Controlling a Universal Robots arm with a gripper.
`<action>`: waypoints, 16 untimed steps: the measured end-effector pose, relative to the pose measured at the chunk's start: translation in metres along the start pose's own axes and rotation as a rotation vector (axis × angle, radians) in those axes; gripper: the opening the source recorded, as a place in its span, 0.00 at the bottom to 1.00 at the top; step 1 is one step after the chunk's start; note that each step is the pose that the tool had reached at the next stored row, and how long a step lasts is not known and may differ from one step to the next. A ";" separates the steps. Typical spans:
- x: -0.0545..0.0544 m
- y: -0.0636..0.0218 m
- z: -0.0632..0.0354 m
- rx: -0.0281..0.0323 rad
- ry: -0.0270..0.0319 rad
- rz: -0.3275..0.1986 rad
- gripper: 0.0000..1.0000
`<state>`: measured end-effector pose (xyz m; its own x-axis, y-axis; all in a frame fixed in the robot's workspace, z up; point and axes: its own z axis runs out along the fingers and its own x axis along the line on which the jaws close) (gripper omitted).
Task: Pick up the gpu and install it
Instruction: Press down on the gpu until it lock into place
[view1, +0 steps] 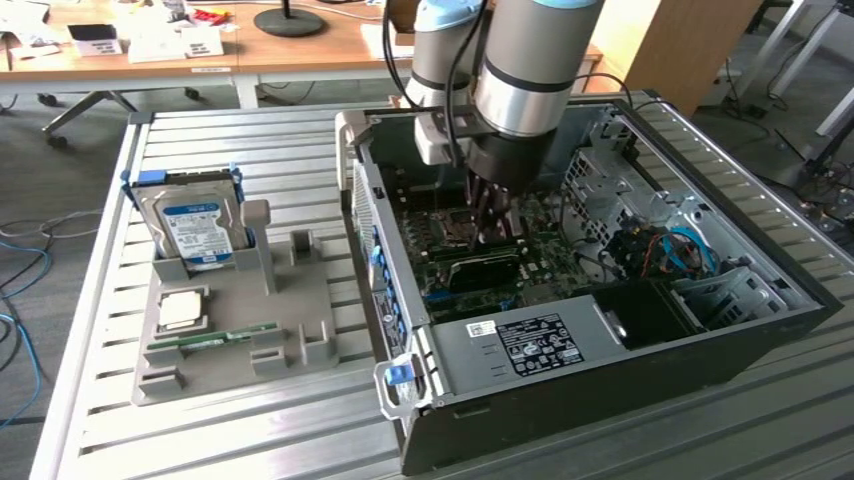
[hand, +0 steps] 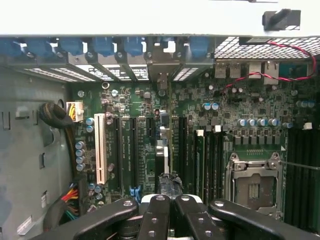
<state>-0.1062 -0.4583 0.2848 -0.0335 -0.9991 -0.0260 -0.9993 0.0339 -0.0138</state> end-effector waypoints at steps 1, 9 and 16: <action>-0.001 0.0001 0.0000 -0.0001 0.0001 0.000 0.11; -0.003 0.0002 0.0045 -0.0002 0.0002 0.000 0.11; -0.003 0.0007 0.0082 -0.0002 0.0003 0.000 0.11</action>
<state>-0.1066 -0.4554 0.2767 -0.0337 -0.9991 -0.0257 -0.9993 0.0340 -0.0136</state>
